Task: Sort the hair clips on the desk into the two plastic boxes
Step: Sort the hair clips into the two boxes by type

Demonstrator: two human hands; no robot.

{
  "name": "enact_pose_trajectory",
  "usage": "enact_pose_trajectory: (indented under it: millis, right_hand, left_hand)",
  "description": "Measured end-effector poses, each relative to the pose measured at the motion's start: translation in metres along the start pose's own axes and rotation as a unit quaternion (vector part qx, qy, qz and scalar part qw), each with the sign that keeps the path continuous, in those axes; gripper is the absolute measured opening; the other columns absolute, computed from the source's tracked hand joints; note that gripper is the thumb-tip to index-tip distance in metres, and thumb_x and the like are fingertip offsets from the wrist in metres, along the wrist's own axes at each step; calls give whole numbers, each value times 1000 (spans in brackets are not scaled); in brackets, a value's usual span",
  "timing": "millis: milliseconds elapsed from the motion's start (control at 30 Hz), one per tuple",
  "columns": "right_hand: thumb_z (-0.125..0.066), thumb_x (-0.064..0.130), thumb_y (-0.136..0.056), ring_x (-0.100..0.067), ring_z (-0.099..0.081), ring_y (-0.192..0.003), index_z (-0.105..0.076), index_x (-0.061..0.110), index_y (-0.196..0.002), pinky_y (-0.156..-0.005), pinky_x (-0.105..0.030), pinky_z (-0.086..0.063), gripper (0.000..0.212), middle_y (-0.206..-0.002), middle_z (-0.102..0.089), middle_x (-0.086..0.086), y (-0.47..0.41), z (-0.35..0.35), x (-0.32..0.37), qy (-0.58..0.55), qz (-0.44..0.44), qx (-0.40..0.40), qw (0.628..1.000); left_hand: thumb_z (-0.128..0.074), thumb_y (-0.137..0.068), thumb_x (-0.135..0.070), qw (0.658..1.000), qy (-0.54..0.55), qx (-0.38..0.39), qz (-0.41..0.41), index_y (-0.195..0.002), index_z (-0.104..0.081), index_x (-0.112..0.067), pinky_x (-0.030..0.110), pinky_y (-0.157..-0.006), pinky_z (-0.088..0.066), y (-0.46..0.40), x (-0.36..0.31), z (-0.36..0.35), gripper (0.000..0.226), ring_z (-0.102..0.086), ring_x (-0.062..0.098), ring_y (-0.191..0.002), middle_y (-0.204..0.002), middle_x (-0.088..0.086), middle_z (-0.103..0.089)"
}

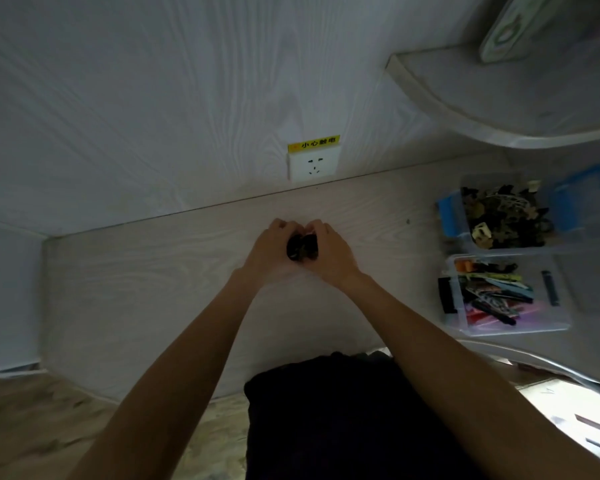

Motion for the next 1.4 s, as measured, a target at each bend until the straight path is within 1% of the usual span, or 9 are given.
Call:
enact_pose_trajectory:
  millis: [267, 367, 433, 700, 833, 933, 1000, 1200, 1400]
  right_hand:
    - [-75, 13, -74, -20, -56, -104, -47, 7, -117, -80, -17, -39, 52, -118, -60, -14, 21, 17, -14, -175, -37, 23, 984]
    - [-74, 11, -75, -14, -55, -100, -50, 10, -115, -77, -11, -43, 47, -117, -61, -12, 29, 23, -16, -200, -34, 28, 979]
    - [-73, 11, -76, -15, -56, -102, -52, 11, -115, -84, -17, -46, 44, -116, -61, -10, 35, 35, -16, -214, -21, 19, 977]
    - [-70, 6, -79, 11, -54, -94, -53, 18, -112, -82, -6, -43, 39, -101, -57, 13, 78, 143, -47, -259, 48, -95, 960]
    - [-70, 11, -79, -5, -55, -97, -54, 19, -114, -82, -9, -45, 39, -104, -58, 7, 99, 202, -96, -235, -3, -164, 958]
    - [-72, 16, -78, -12, -54, -100, -53, 13, -116, -79, -10, -44, 43, -108, -59, 1, 111, 245, -140, -202, -59, -222, 952]
    - [-70, 19, -80, -15, -53, -102, -50, 10, -119, -82, -22, -43, 45, -109, -56, -1, 112, 271, -161, -159, -70, -221, 960]
    - [-65, 17, -85, -17, -50, -107, -50, 9, -123, -91, -29, -42, 41, -117, -52, -4, 85, 306, -190, -93, -26, -156, 983]
    - [-54, 7, -90, -28, -54, -109, -56, 9, -118, -92, -31, -43, 28, -121, -56, -17, 76, 322, -194, 31, 52, -206, 977]
  left_hand:
    - [-76, -72, -18, 980, 189, -17, 52, -120, -51, -22, 38, -92, -51, 18, -5, -3, 55, -62, 21, -100, -118, 7, -61]
    - [-77, -72, -16, 980, 196, -11, 39, -120, -52, -20, 30, -87, -51, 21, -15, -3, 55, -61, 18, -95, -111, 1, -59]
    - [-76, -72, -17, 980, 198, -17, 22, -120, -52, -19, 23, -82, -48, 23, -27, 1, 53, -59, 14, -91, -108, -2, -58]
    - [-75, -66, -30, 967, 221, -40, -117, -117, -52, -22, 26, -87, -52, 9, -144, 5, 56, -60, 7, -101, -112, -5, -62]
    - [-77, -65, -32, 960, 238, -44, -142, -112, -52, -23, 13, -79, -47, -14, -213, -21, 54, -59, 2, -90, -105, -8, -61]
    - [-74, -71, -21, 971, 176, -70, -146, -113, -51, -23, 29, -83, -51, -40, -255, -46, 48, -59, 15, -96, -109, 0, -60]
    - [-70, -73, -19, 981, 101, -64, -155, -119, -49, -23, 32, -86, -48, -55, -276, -59, 50, -56, 21, -103, -115, 6, -57]
    - [-66, -83, -23, 987, 0, -29, -155, -128, -48, -22, 29, -95, -41, -70, -288, -82, 48, -48, 21, -118, -132, 7, -48]
    - [-57, -88, -31, 978, -112, -75, -161, -124, -56, -13, 41, -108, -33, -60, -279, -95, 40, -42, 26, -129, -139, 7, -48]
Point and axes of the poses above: each hand's wrist, its own y-axis away from the middle knuckle, its own z-axis out of the back of the hand, x = y × z, the point moved 7 cm from there along -y, towards the middle knuckle
